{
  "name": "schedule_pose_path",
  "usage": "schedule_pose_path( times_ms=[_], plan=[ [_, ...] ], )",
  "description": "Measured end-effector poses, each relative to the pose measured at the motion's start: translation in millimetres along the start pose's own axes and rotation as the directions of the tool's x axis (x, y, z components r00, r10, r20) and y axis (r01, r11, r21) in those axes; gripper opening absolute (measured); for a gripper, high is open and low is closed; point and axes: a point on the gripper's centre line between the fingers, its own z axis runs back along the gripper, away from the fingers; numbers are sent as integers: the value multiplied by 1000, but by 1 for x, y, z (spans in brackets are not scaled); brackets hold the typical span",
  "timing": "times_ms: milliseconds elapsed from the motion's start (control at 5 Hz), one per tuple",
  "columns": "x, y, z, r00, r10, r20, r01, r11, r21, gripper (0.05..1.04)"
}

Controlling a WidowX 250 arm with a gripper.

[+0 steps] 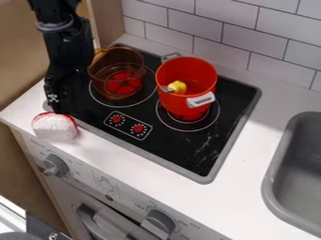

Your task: Put the red-and-white object between the burners and the sink

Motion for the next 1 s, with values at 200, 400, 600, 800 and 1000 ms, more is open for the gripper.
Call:
schedule_pose_path(
  times_ms=[200,400,600,800,1000],
  plan=[
    [0,-4,-7,1000,-1,1,2,1000,-29,998],
    [-8,-14,-14,1000,-10,13,11,999,-53,998],
    [-17,-19,-14,1000,-8,6,8,999,-46,998],
    [-22,-24,-19,1000,-22,-2,22,999,-46,998],
    [-27,-25,-20,998,-57,-6,57,998,13,998]
  ],
)
